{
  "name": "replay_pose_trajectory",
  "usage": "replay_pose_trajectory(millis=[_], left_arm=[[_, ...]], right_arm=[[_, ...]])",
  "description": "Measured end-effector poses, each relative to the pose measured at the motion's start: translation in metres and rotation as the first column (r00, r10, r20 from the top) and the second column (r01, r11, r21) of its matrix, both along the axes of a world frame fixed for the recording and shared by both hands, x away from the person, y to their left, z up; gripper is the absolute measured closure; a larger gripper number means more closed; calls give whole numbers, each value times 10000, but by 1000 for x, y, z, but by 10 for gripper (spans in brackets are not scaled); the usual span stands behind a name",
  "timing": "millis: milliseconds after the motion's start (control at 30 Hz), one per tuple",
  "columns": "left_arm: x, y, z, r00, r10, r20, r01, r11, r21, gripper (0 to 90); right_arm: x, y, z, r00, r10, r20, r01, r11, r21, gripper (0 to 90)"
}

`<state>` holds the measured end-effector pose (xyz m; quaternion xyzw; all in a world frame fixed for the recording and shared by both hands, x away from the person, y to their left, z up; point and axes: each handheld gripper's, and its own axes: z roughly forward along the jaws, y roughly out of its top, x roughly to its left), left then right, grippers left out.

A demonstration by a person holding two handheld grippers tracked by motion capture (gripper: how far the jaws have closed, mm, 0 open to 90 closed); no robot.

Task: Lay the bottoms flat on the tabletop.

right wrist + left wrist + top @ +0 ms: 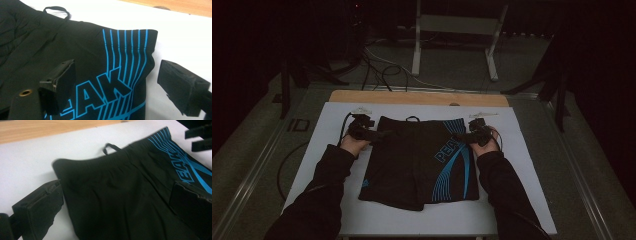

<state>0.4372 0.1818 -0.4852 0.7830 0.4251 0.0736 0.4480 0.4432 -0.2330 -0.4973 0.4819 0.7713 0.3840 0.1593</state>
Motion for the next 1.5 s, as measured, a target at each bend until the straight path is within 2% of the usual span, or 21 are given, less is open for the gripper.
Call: replay_pose_trajectory(millis=[67, 167, 300, 333, 367, 400, 433, 500, 567, 600, 633, 733, 833, 933, 1033, 1067, 1267, 1433, 1467, 1500], left_arm=[[-5, -1, 0, 9999, -153, 16, 153, 9999, 9, 3], [-15, -1, 1, 9990, -376, 229, 375, 9993, 31, 3], [-23, -1, 3, 9977, -516, 444, 509, 9986, 163, 3], [-30, -2, 4, 9964, -698, 490, 688, 9974, 227, 3], [-33, -3, 5, 9955, -789, 534, 779, 9968, 197, 3], [-36, -3, 5, 9946, -878, 544, 871, 9961, 168, 3], [-36, -3, 5, 9946, -878, 544, 871, 9961, 168, 3], [-48, -3, 7, 9925, -1042, 640, 1038, 9945, 103, 3], [-48, -3, 7, 9925, -1042, 640, 1038, 9945, 103, 3], [-59, -3, 9, 9904, -1131, 801, 1128, 9936, 80, 3], [-63, -3, 10, 9891, -1196, 853, 1190, 9928, 120, 3], [-74, -3, 10, 9856, -1423, 917, 1407, 9898, 238, 3], [-81, -2, 12, 9843, -1459, 994, 1455, 9893, 105, 3], [-87, 0, 12, 9838, -1430, 1084, 1442, 9895, -31, 3], [-91, 2, 10, 9842, -1370, 1121, 1390, 9902, -102, 3], [-93, 3, 9, 9845, -1355, 1113, 1376, 9904, -113, 3], [-100, 7, 5, 9866, -1269, 1029, 1291, 9915, -146, 3], [-106, 9, 6, 9846, -1348, 1115, 1369, 9905, -111, 3], [-108, 10, 7, 9836, -1402, 1138, 1423, 9898, -105, 3], [-109, 10, 8, 9824, -1449, 1183, 1471, 9891, -107, 3]], right_arm=[[-2, 0, 1, 10000, 74, -44, -73, 9998, 177, 158], [-7, -1, 3, 9995, 286, 147, -291, 9991, 302, 159], [-12, -1, 4, 9988, 369, 328, -381, 9986, 360, 216], [-14, -1, 4, 9984, 235, 510, -246, 9995, 201, 393], [-15, -1, 4, 9982, 213, 566, -217, 9998, 50, 424], [-15, -1, 3, 9978, 256, 607, -251, 9996, -89, 557], [-16, 0, 2, 9966, 242, 790, -205, 9987, -472, 650], [-16, 2, 0, 9949, 365, 939, -265, 9941, -1049, 789], [-15, 2, -2, 9962, 375, 789, -281, 9927, -1172, 789], [-13, 1, -5, 9971, 428, 623, -360, 9937, -1060, 880], [-12, 0, -7, 9978, 435, 499, -378, 9931, -1109, 898], [-8, -2, -15, 9993, 346, 113, -329, 9911, -1293, 899], [-4, -6, -23, 9996, 244, -144, -263, 9885, -1490, 900], [-3, -10, -25, 9997, -179, -190, 155, 9930, -1173, 899], [-2, -12, -24, 9991, -426, -88, 408, 9873, -1534, 900], [-2, -13, -24, 9989, -441, -126, 418, 9889, -1429, 900], [-3, -15, -21, 9978, -645, -168, 611, 9859, -1555, 900], [-8, -13, -15, 9985, -537, 119, 548, 9880, -1447, 892], [-10, -13, -12, 9984, -536, 178, 557, 9878, -1457, 839], [-12, -13, -10, 9991, -376, 189, 397, 9915, -1240, 789]])
